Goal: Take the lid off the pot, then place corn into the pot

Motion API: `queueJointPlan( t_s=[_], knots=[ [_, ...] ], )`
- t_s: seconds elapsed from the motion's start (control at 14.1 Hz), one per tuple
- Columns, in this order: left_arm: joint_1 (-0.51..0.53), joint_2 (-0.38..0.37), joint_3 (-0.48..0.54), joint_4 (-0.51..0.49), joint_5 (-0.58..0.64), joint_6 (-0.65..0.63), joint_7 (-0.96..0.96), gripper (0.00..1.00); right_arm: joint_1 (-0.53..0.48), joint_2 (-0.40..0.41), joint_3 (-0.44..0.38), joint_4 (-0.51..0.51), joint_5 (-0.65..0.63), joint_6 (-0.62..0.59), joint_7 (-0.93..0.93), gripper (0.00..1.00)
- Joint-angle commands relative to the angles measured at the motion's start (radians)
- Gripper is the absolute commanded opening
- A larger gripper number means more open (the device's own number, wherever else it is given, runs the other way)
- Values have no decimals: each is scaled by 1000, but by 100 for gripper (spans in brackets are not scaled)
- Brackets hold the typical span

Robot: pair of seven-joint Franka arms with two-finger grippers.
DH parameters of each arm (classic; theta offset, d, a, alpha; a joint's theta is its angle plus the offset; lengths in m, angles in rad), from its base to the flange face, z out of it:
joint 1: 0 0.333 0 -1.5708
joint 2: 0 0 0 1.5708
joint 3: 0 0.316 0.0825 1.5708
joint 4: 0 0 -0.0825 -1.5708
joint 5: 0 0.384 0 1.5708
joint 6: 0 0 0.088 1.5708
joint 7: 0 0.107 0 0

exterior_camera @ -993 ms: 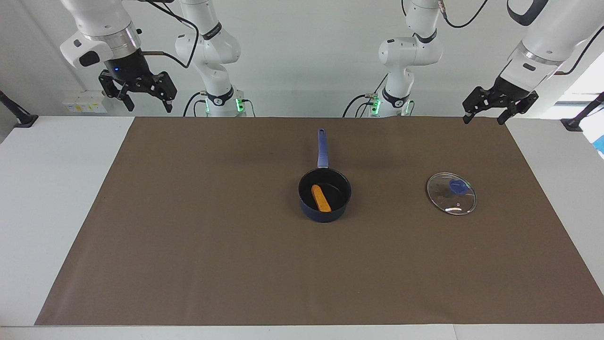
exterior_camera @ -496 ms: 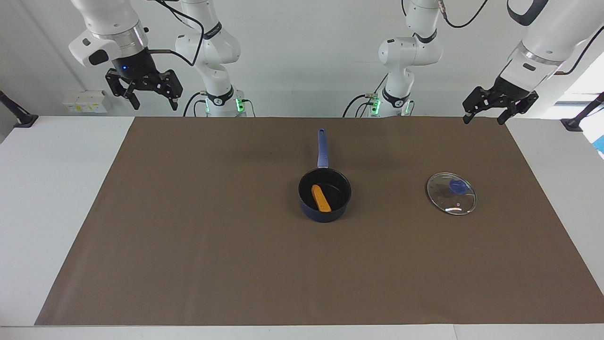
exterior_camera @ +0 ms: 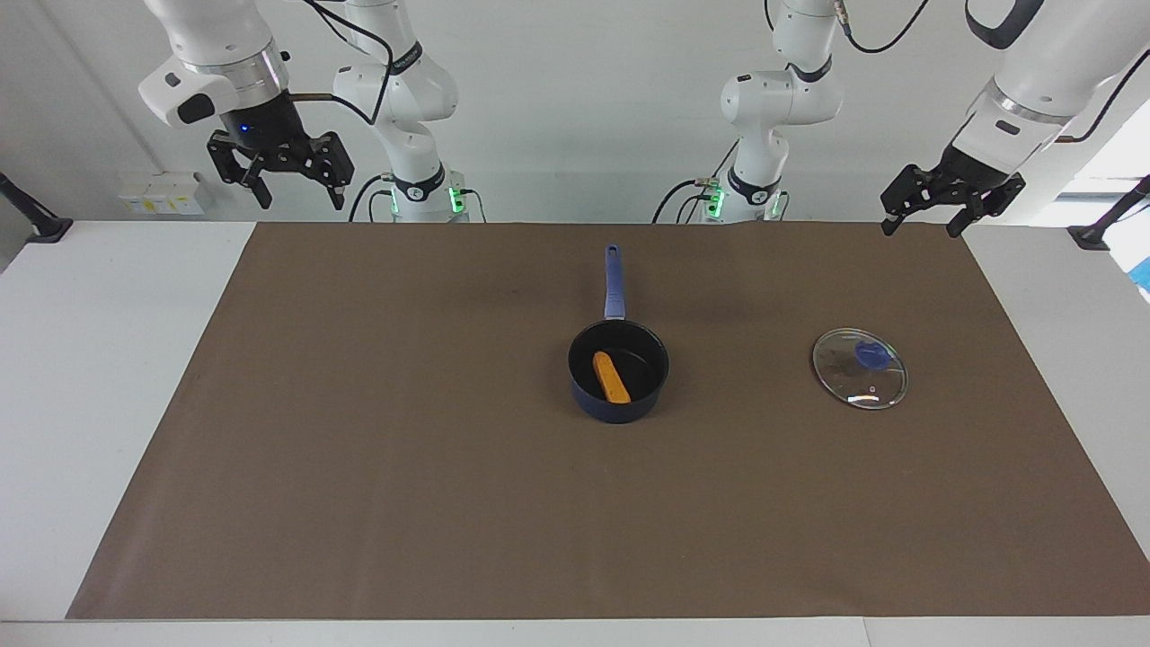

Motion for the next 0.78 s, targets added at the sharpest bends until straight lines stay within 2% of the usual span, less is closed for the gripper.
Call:
queueJointPlan(
  t_s=[0.0,0.71],
  knots=[
    [0,-6,4,11,0,-20,7,100,5,-32,8,-37,16,16,35,100],
    [0,-6,4,11,0,-20,7,100,-18,-20,4,-25,22,21,32,100]
  ],
)
